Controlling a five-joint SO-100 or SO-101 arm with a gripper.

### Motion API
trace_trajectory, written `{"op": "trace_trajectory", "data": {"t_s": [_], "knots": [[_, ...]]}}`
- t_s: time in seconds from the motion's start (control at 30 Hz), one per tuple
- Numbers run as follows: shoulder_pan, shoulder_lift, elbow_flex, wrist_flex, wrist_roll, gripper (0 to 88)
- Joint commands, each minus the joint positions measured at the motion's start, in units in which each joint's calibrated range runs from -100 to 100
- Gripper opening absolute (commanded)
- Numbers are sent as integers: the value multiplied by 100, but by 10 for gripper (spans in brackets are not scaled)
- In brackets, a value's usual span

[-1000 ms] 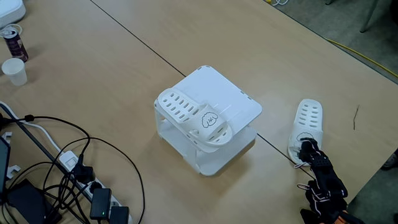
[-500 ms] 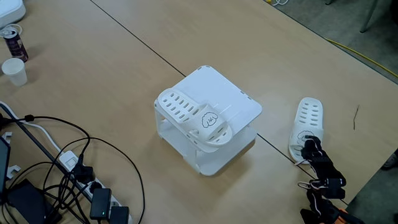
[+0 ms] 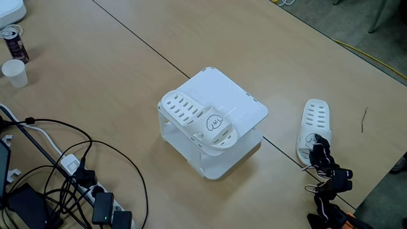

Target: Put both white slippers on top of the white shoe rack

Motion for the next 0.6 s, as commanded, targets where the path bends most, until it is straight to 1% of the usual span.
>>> {"op": "trace_trajectory", "data": {"t_s": [0.0, 0.07, 0.2, 0.4, 0.57], "knots": [[52, 30, 68, -543, 42, 210], [52, 30, 122, -646, 42, 159], [43, -38, 140, -663, 42, 0], [2, -113, 131, -672, 42, 8], [-6, -660, -95, -672, 42, 8]]}}
